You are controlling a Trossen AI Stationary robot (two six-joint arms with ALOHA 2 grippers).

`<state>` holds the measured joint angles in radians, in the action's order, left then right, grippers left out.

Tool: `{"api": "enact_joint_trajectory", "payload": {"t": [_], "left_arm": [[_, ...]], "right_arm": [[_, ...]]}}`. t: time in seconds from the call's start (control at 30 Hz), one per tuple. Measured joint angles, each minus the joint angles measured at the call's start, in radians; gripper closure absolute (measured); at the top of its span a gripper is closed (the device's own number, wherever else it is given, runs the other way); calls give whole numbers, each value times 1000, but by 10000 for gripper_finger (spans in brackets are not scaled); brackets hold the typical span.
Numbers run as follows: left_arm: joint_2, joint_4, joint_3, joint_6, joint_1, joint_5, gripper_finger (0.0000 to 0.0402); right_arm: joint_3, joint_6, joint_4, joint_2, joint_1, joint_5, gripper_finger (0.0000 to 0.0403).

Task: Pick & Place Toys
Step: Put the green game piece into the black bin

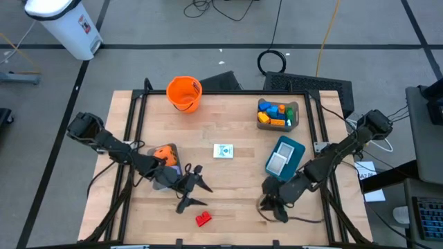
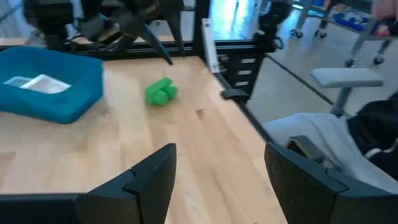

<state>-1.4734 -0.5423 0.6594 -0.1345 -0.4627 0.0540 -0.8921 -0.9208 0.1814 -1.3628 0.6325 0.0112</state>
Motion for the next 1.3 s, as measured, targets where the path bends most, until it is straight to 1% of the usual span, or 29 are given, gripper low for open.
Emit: {"api": "enact_joint_trajectory", "payload": {"t": [0.07,0.17,0.33,0.57,0.73,0.8,0.87,1.0,1.1,1.17,1.3], "left_arm": [[0,-12,0,-2,-17,0,149],[0,-30,0,-3,-40,13,149],[0,-36,0,-19,-73,77,149],[0,-22,0,-71,-112,132,149],[0,-14,0,-84,-131,168,149],[0,-13,0,-84,-135,184,149],[0,-13,0,-84,-135,189,149],[0,-11,0,-84,-131,192,149],[0,-11,0,-81,-125,192,149],[0,-10,0,-81,-117,192,149],[0,-5,0,-86,-106,193,149]], "right_arm": [[0,146,-131,0,-6,39,318],[0,335,-306,0,-18,67,319],[0,500,-515,0,-18,67,319],[0,722,-588,0,-17,67,319],[0,738,-604,0,-25,69,316],[0,769,-585,0,-14,93,317],[-6,793,-523,0,8,173,318],[-84,838,-204,-13,64,386,318],[-152,794,-7,-40,108,503,314],[-191,698,83,-62,124,520,310],[-240,418,246,-101,130,455,291]]}}
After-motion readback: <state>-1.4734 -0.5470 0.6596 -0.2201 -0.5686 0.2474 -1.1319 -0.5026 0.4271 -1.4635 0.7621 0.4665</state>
